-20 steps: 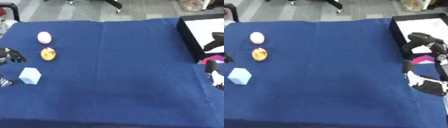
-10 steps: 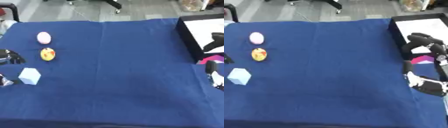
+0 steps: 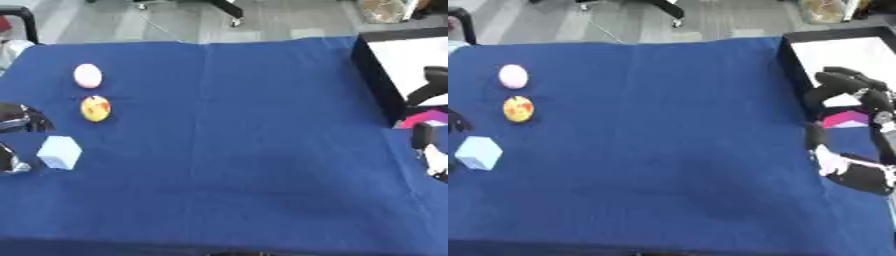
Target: Pick up the objects with one hand, pass them to the other hand, and then place them into the box on the other side of the table.
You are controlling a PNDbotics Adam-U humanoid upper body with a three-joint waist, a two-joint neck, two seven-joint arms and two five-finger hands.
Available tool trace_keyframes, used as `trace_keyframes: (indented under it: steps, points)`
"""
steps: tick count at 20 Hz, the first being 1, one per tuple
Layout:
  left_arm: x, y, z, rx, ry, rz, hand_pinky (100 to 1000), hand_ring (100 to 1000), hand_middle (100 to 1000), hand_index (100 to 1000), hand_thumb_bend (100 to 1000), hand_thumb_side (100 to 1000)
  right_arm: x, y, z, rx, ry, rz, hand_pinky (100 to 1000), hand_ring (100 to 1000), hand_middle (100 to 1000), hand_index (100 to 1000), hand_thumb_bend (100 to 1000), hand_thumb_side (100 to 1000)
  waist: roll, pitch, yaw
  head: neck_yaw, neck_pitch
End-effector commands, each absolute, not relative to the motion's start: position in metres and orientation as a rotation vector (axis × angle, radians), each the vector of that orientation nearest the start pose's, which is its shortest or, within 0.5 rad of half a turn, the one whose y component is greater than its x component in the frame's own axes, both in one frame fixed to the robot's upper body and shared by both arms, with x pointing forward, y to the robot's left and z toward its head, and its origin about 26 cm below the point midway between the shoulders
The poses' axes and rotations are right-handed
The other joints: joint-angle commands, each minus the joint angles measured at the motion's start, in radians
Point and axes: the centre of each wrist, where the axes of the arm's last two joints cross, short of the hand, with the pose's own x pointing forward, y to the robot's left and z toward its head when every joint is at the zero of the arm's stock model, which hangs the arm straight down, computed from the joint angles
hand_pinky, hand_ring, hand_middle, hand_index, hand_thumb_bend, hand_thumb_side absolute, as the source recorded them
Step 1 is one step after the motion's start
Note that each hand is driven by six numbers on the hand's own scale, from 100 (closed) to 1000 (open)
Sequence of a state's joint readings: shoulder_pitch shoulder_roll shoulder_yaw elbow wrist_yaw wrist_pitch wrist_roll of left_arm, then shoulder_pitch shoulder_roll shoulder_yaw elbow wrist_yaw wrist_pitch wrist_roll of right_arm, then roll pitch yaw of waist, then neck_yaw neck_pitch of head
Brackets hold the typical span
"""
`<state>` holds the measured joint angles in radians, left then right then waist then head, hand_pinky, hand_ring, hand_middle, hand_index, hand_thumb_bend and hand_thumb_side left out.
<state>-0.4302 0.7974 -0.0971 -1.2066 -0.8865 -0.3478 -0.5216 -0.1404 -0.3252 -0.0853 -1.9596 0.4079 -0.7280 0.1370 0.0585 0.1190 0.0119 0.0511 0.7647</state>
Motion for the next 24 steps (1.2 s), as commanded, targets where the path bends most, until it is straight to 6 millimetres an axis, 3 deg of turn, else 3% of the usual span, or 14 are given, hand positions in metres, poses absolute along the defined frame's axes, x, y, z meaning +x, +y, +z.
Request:
trace_keyframes:
  steps: [1,8,14,17,21,24]
  points:
    - [0.37,0.443,0.145,0.91,-0.935,-1.717,815,704,688,854,453,222,0.285,-0.302,0.161,0.626,3.1,-1.269,865,564,589,883,100,469,-0.001,-0.013,-0.002,0.002,0.005]
    - [0.375,0.438,0.14,0.864,-0.966,-1.732,814,697,671,838,414,221,0.286,-0.301,0.162,0.622,3.098,-1.272,866,564,589,883,100,470,-0.001,-0.011,-0.004,0.007,0.005]
    - [0.375,0.436,0.142,0.855,-1.017,-1.716,792,615,549,721,348,153,0.287,-0.301,0.16,0.614,3.1,-1.286,881,561,585,885,100,470,-0.001,-0.01,-0.005,0.008,0.005]
    - [0.374,0.435,0.145,0.866,-1.054,-1.699,787,603,517,690,332,136,0.29,-0.3,0.153,0.573,3.147,-1.306,948,548,571,894,100,470,-0.001,-0.011,-0.004,0.006,0.005]
    - [0.373,0.431,0.151,0.883,-1.098,-1.693,784,598,509,681,329,124,0.296,-0.292,0.141,0.388,3.25,-1.368,1000,534,556,907,100,470,0.0,-0.012,-0.002,0.002,0.005]
    - [0.372,0.427,0.158,0.897,-1.139,-1.693,784,595,503,676,323,112,0.3,-0.28,0.136,0.114,3.341,-1.409,1000,523,542,915,100,470,0.001,-0.013,-0.001,-0.002,0.005]
